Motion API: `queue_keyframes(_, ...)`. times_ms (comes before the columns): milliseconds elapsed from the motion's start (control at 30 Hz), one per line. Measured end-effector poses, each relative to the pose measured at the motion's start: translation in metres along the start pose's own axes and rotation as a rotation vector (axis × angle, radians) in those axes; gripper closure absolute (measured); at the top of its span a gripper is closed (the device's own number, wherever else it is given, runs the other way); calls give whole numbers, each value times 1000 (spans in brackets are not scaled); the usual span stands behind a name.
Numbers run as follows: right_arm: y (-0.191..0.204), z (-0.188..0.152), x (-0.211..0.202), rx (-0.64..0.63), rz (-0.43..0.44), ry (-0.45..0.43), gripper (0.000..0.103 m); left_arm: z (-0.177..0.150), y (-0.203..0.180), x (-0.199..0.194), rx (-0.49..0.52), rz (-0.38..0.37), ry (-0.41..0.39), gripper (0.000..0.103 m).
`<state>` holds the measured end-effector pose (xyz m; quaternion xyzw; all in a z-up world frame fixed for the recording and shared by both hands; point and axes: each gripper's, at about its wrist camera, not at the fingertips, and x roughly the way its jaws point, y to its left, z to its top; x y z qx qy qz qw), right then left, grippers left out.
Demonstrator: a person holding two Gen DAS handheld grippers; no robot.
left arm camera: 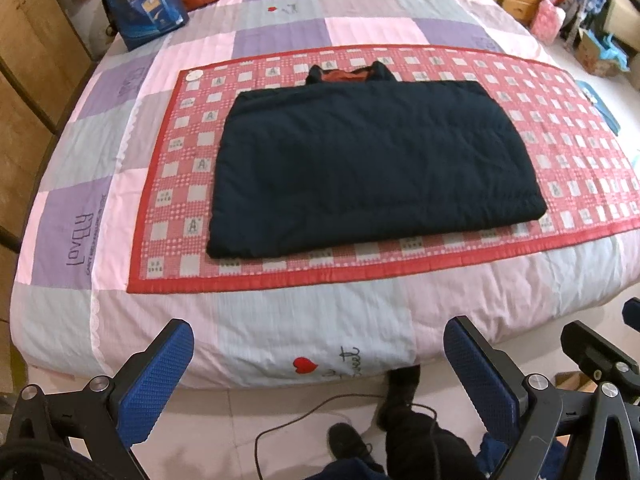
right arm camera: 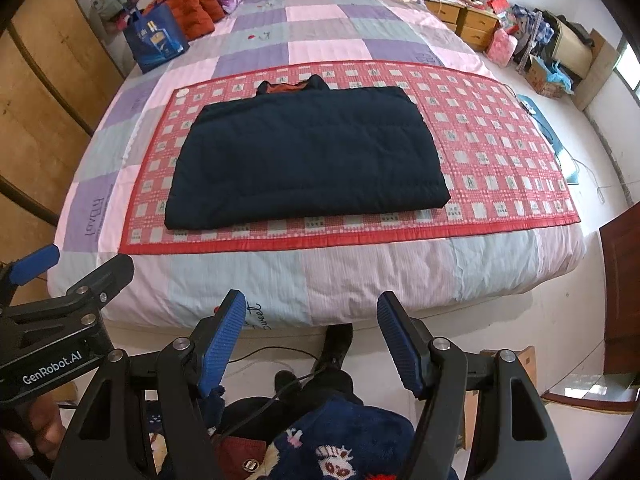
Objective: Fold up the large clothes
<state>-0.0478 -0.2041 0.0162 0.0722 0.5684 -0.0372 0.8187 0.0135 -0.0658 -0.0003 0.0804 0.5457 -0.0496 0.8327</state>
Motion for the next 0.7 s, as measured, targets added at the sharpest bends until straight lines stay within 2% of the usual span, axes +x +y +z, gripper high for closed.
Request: queue_keyframes(700, 2, 1, 0, 6, 1, 0, 31, 1, -3, 2, 15, -10, 4, 0)
